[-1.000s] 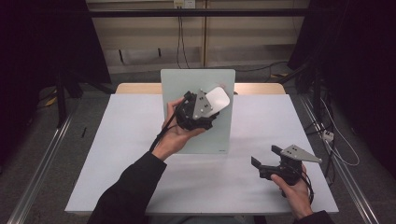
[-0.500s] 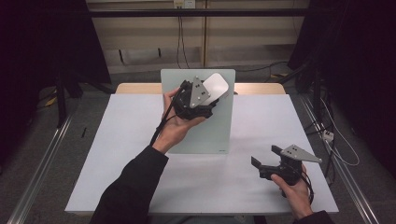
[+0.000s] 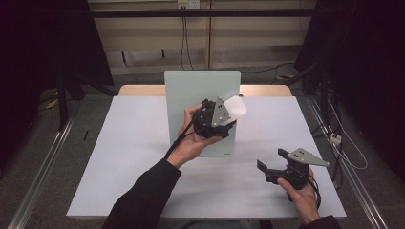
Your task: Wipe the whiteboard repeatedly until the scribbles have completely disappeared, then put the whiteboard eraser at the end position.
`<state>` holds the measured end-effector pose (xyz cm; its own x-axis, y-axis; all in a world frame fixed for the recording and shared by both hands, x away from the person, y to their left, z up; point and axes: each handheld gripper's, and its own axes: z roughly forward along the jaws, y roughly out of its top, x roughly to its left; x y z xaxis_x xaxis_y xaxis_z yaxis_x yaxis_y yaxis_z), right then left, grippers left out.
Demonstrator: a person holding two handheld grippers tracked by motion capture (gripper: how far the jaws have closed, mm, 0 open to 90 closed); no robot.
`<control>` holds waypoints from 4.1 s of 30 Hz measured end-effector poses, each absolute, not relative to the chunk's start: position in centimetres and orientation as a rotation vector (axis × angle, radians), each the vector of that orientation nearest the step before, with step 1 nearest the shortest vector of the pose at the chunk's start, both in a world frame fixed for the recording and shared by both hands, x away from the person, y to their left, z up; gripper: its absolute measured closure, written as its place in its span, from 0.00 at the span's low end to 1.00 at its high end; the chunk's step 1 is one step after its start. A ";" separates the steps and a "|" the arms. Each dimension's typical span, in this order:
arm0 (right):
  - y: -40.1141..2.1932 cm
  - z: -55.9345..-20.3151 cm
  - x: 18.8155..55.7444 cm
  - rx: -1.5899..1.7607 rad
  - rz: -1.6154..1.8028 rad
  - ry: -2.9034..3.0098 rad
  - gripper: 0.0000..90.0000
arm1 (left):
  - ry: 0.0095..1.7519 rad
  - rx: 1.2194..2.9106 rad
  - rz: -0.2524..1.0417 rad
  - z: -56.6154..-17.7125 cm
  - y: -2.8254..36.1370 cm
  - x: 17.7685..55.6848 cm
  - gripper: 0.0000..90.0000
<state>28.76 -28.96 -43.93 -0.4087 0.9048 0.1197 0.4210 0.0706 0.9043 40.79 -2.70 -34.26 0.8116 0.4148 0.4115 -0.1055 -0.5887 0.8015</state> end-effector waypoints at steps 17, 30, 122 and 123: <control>-29.0 -43.9 28.7 1.309 1.316 1.871 0.07 | 0.308 2.063 0.789 -30.2 -0.4 42.4 0.35; -29.0 -43.9 28.7 1.312 1.316 1.869 0.07 | 0.325 2.001 0.836 -28.4 -0.6 43.4 0.35; -28.7 -43.9 29.1 1.313 1.320 1.876 0.07 | 0.493 1.952 0.639 -30.4 10.9 40.9 0.35; -28.7 -43.9 29.1 1.315 1.323 1.875 0.07 | 0.492 1.956 0.632 -30.4 11.0 40.9 0.35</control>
<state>29.11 -28.67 -43.92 -0.4148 0.9007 0.1294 0.4239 0.0655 0.9033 40.89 10.98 -30.40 0.7822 0.5829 0.2202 0.0707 -0.4341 0.8981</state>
